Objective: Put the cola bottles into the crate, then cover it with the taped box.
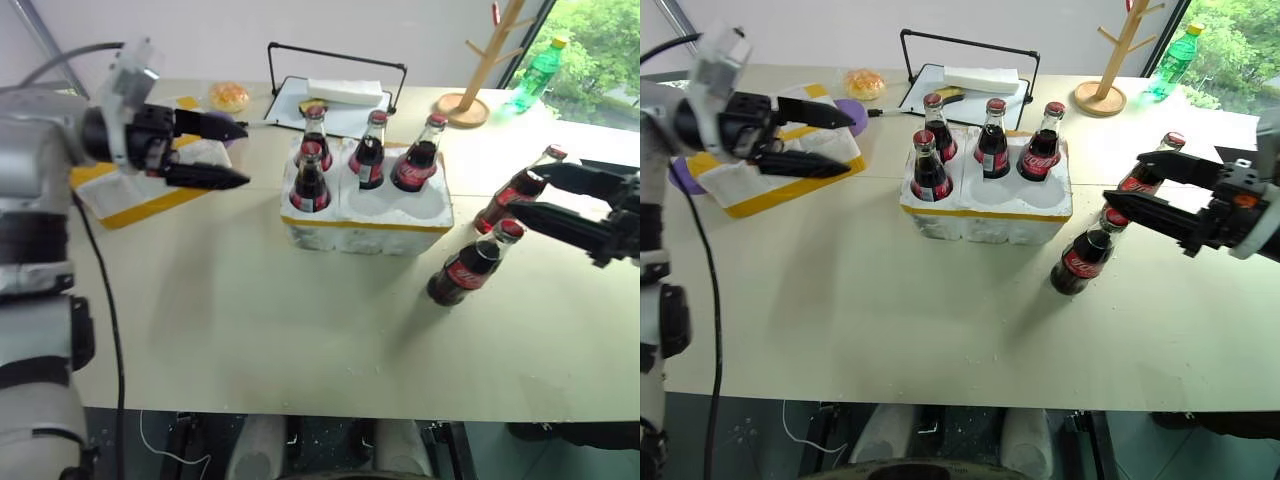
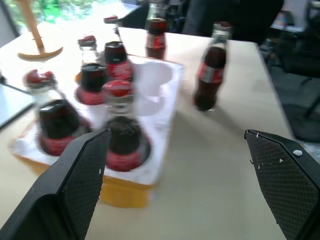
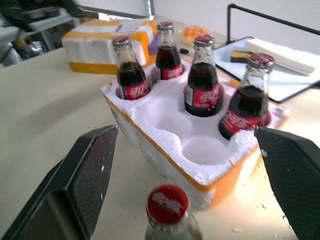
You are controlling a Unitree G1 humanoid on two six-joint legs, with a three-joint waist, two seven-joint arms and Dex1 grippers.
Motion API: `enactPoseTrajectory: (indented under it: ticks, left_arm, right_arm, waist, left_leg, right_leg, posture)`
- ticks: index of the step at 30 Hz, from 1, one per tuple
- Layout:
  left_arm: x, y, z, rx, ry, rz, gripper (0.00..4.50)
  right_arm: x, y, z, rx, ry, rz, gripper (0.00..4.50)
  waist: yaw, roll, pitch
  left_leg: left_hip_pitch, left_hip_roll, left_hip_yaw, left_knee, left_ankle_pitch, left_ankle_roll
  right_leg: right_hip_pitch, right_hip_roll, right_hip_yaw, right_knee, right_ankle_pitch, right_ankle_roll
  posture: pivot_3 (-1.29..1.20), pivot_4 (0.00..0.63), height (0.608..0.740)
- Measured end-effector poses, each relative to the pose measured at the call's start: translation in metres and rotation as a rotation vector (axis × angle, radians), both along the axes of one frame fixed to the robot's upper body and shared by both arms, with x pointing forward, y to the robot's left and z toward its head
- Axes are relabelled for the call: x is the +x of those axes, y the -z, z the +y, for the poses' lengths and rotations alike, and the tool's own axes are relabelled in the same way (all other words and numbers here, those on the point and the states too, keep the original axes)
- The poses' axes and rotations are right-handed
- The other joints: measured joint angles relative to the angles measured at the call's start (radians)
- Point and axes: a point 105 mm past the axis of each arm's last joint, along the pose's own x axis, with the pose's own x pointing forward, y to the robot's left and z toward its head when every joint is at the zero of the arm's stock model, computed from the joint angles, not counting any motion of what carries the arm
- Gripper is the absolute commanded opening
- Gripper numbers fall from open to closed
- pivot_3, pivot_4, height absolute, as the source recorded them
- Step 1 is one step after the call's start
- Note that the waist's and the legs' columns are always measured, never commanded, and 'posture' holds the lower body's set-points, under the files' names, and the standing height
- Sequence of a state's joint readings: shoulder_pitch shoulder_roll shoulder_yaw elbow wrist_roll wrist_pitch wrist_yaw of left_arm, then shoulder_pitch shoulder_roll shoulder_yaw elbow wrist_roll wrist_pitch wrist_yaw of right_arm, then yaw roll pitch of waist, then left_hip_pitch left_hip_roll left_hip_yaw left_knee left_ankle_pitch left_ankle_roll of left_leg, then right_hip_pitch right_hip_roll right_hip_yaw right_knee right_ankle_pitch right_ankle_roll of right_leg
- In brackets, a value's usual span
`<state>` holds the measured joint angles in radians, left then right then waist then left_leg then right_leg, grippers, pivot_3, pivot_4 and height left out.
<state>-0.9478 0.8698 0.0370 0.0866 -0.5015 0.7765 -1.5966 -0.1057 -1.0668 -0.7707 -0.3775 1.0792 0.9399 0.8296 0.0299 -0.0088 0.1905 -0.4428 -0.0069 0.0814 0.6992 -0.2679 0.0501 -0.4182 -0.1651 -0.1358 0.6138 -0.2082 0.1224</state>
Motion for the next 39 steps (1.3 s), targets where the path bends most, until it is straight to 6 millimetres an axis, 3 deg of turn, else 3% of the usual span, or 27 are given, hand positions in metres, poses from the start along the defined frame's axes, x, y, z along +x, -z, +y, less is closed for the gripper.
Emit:
enactPoseTrajectory:
  ticks: [3,6,12,18,29,34,39]
  left_arm:
    - [-0.017,0.022,-0.014,0.022,0.056,0.046,4.46]
    - [-0.021,0.034,-0.024,0.023,0.055,0.05,4.46]
    - [-0.021,0.046,-0.035,0.033,0.046,0.051,4.46]
    - [-0.019,0.048,-0.041,0.021,0.034,0.04,4.46]
    - [-0.017,0.047,-0.045,0.0,0.019,0.032,4.46]
    - [-0.018,0.046,-0.046,-0.001,0.017,0.028,4.46]
    - [-0.019,0.045,-0.047,-0.007,0.017,0.025,4.46]
  right_arm:
    - [-0.013,0.006,-0.008,0.048,0.037,0.034,4.5]
    - [-0.027,0.022,-0.013,0.077,0.084,0.092,4.5]
    - [-0.047,0.065,-0.001,0.079,0.145,0.174,4.5]
    - [-0.038,0.095,0.009,0.204,0.208,0.173,4.5]
    - [-0.011,0.127,0.012,0.205,0.24,0.196,4.5]
    - [0.0,0.137,0.007,0.204,0.261,0.207,4.5]
    - [0.016,0.14,0.015,0.209,0.229,0.198,4.5]
  waist:
    - [0.011,0.0,0.0]
    - [0.013,0.0,0.0]
    - [0.008,0.001,-0.001]
    - [0.009,0.002,-0.001]
    - [0.009,0.002,-0.001]
    - [0.008,0.002,-0.001]
    - [0.007,0.002,-0.001]
  left_leg:
    - [0.0,0.0,-0.001,0.0,0.0,0.0]
    - [0.001,0.0,-0.002,0.0,0.0,0.0]
    - [0.001,0.0,-0.001,0.0,0.0,0.0]
    - [0.001,0.0,-0.001,0.0,-0.001,0.001]
    - [0.001,0.001,-0.001,0.0,0.0,0.0]
    - [0.001,0.002,0.0,0.0,0.0,-0.001]
    - [0.001,0.003,0.001,0.0,0.0,-0.001]
  right_leg:
    - [0.0,0.0,0.0,0.0,0.0,0.0]
    - [0.001,0.001,0.0,0.0,0.0,0.0]
    - [0.001,0.001,0.001,0.001,0.0,0.0]
    - [0.0,0.002,0.001,0.0,0.0,0.0]
    - [-0.001,0.004,0.003,0.0,0.0,0.0]
    - [-0.001,0.008,0.008,0.0,0.0,0.0]
    - [-0.003,0.012,0.015,0.0,0.0,0.0]
  posture:
    - [0.0,0.15,0.74]
    - [0.0,0.15,0.74]
    - [0.0,0.15,0.74]
    - [0.0,0.15,0.74]
    - [0.0,0.15,0.74]
    - [0.0,0.15,0.74]
    - [0.0,0.15,0.74]
